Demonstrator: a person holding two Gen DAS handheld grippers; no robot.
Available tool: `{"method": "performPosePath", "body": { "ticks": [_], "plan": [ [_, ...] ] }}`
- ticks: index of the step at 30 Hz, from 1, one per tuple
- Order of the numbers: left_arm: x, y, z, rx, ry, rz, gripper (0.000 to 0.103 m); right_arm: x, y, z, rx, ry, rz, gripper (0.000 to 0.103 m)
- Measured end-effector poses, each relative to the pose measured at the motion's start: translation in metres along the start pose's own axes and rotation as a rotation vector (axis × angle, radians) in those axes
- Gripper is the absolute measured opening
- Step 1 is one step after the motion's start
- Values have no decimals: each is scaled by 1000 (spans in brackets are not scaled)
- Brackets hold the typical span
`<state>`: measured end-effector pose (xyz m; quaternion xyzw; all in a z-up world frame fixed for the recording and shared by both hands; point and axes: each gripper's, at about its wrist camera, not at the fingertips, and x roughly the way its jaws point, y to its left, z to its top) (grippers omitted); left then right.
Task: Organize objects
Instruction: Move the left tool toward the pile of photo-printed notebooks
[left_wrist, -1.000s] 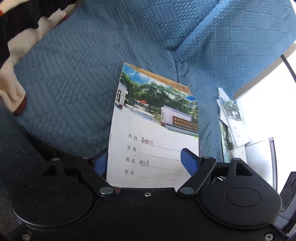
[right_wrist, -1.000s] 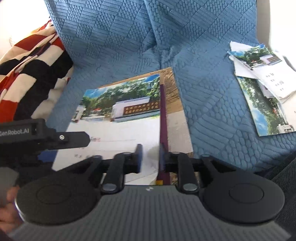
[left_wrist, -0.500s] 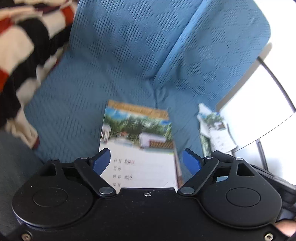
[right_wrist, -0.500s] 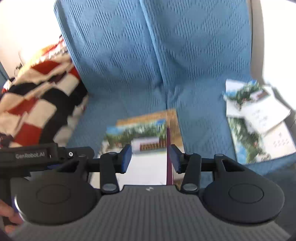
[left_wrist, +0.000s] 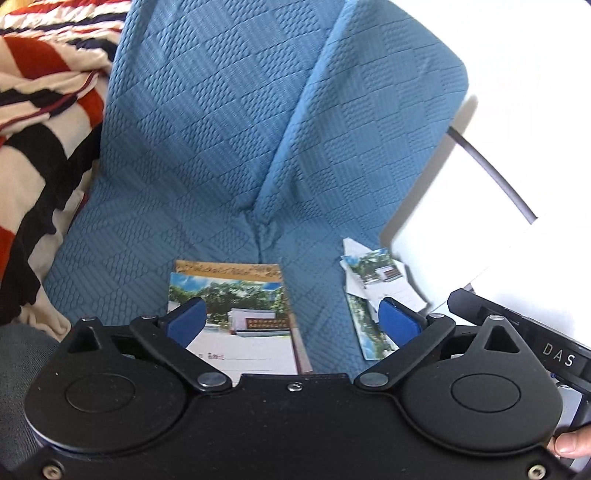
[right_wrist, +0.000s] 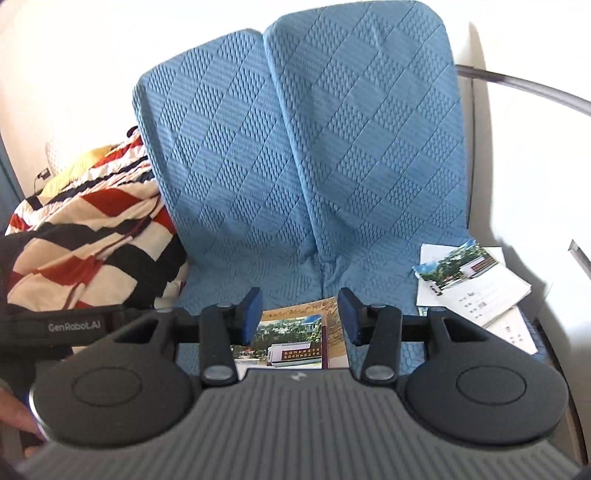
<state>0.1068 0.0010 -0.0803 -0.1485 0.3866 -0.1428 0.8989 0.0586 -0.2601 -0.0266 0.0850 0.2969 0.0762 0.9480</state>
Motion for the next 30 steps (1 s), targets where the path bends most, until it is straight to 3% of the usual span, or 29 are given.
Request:
{"method": "performPosePath", "body": {
  "ticks": [15, 30],
  "plan": [
    [-16, -39, -11, 80, -15, -28, 102, -47, -12, -21, 32, -30, -106, 48],
    [19, -80, -27, 140, 44, -74, 102, -54, -56, -37, 120, -35, -196, 48]
  ]
}}
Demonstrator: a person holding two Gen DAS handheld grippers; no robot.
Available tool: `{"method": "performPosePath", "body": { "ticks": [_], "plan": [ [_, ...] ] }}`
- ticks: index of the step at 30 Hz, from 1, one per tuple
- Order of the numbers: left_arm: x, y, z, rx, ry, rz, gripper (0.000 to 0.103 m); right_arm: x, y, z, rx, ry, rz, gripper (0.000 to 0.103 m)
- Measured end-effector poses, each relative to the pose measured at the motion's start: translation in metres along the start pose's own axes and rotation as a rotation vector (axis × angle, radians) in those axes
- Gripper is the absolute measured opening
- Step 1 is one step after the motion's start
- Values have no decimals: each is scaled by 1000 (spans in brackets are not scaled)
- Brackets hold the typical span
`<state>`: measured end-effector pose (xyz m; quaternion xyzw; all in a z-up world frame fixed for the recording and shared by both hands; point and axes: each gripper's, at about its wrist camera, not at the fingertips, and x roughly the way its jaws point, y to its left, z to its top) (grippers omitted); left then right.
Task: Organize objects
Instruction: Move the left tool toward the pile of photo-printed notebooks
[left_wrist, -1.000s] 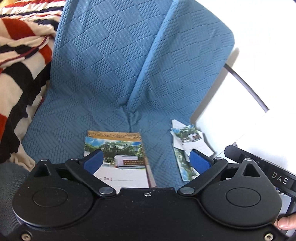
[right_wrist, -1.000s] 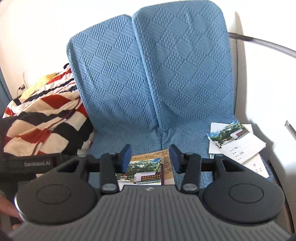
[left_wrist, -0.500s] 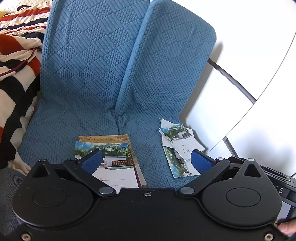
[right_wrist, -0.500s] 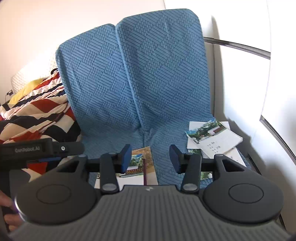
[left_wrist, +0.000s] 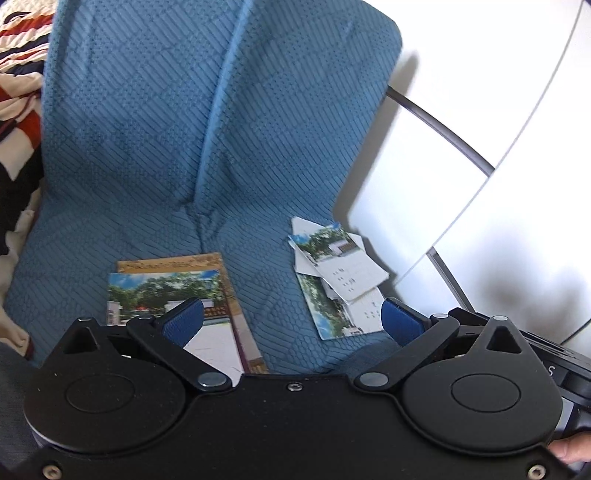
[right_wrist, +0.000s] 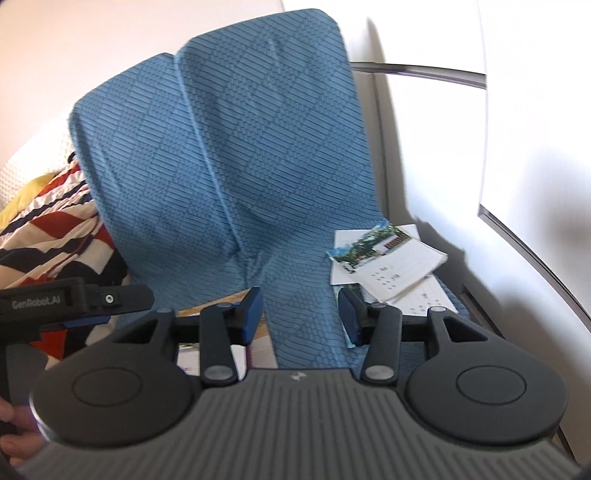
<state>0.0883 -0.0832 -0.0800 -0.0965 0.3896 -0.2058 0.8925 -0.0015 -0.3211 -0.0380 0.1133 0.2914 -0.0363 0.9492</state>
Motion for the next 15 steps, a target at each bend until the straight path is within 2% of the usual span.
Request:
{"method": "performPosePath", "body": {
  "ticks": [15],
  "plan": [
    [52, -61, -23, 69, 87, -83, 102, -7, -60, -9, 65, -12, -107, 48]
  ]
}}
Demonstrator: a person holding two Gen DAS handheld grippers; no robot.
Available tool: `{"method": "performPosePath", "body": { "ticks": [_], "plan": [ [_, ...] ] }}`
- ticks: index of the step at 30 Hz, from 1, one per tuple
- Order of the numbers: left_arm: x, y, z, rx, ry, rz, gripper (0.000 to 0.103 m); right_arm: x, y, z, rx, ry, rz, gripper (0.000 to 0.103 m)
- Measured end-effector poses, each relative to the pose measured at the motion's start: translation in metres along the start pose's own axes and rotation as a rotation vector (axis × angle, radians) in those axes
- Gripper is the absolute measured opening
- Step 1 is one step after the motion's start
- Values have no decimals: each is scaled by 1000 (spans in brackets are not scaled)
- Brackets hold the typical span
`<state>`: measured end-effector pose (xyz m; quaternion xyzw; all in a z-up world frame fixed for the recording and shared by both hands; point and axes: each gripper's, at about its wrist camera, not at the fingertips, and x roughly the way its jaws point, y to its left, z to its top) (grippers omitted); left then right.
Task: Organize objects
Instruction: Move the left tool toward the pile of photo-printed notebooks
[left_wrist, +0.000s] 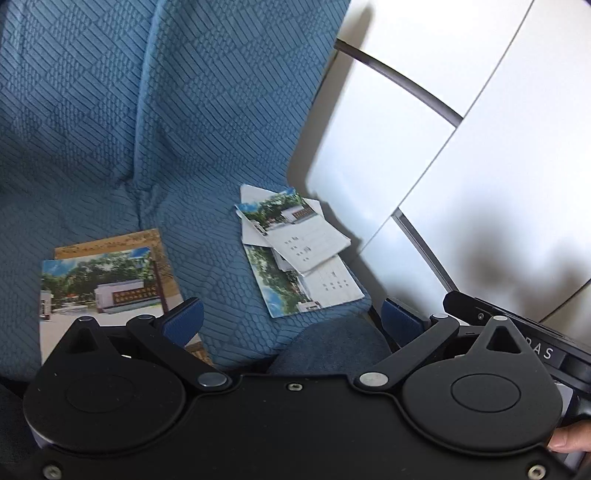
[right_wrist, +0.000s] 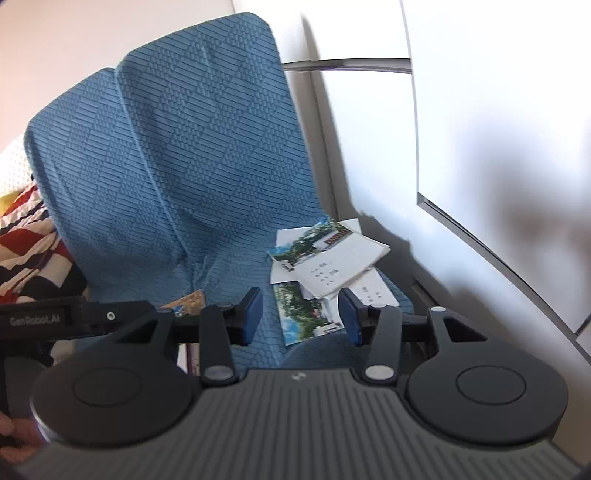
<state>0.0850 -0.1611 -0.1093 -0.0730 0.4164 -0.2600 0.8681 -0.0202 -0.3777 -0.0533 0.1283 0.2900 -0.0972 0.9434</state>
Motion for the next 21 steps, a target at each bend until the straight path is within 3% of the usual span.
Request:
{"method": "performPosePath", "body": {
  "ticks": [6, 21],
  "plan": [
    [24, -11, 0, -10, 21, -25, 102, 9, -23, 0, 54, -1, -25, 67],
    [115, -7, 20, -111, 86, -46, 94, 72, -63, 6, 150, 36, -28, 67]
  ]
}}
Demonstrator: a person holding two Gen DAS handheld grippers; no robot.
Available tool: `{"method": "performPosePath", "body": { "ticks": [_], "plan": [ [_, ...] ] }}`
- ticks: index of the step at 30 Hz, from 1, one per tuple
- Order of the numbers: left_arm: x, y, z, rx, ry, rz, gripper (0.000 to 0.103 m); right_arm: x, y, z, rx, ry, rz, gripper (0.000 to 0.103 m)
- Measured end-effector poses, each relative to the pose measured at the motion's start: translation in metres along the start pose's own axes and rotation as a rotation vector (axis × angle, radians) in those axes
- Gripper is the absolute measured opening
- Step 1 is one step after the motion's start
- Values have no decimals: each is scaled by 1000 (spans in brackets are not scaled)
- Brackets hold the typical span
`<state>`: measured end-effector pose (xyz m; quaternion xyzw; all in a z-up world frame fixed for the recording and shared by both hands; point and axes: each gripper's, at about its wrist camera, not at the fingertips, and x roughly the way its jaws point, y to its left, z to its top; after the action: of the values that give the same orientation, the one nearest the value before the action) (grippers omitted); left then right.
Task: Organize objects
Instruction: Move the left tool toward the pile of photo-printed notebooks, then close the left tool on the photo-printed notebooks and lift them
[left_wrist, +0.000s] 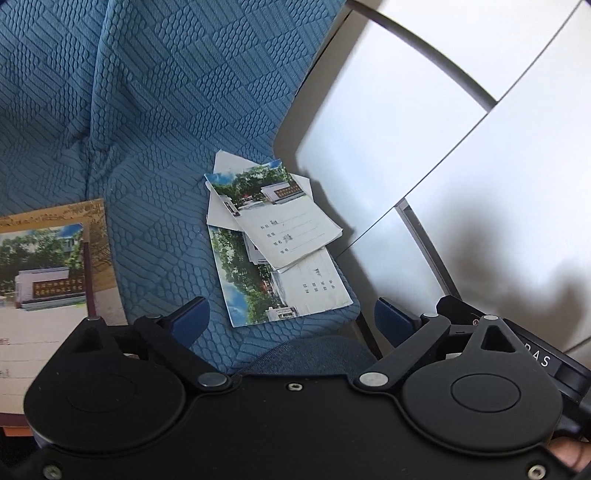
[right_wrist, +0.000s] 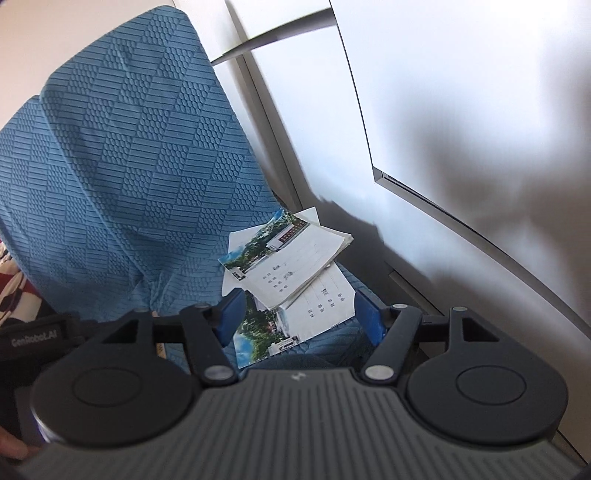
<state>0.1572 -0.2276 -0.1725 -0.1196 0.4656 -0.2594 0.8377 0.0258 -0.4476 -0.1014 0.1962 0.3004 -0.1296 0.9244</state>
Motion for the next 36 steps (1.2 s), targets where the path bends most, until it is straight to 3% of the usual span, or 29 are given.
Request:
{"method": "performPosePath", "body": {
  "ticks": [15, 18, 25, 36],
  "plan": [
    [112, 29, 32, -171, 100, -53, 63, 103, -34, 18, 63, 71, 41, 67],
    [134, 35, 36, -205, 121, -71, 52, 123, -40, 20, 68, 91, 47, 67],
    [185, 53, 36, -310, 185, -114, 41, 166, -49, 24, 95, 137, 62, 67],
    [232, 70, 38, -446, 213, -140, 20, 203, -54, 29, 187, 193, 116, 67]
  ]
}}
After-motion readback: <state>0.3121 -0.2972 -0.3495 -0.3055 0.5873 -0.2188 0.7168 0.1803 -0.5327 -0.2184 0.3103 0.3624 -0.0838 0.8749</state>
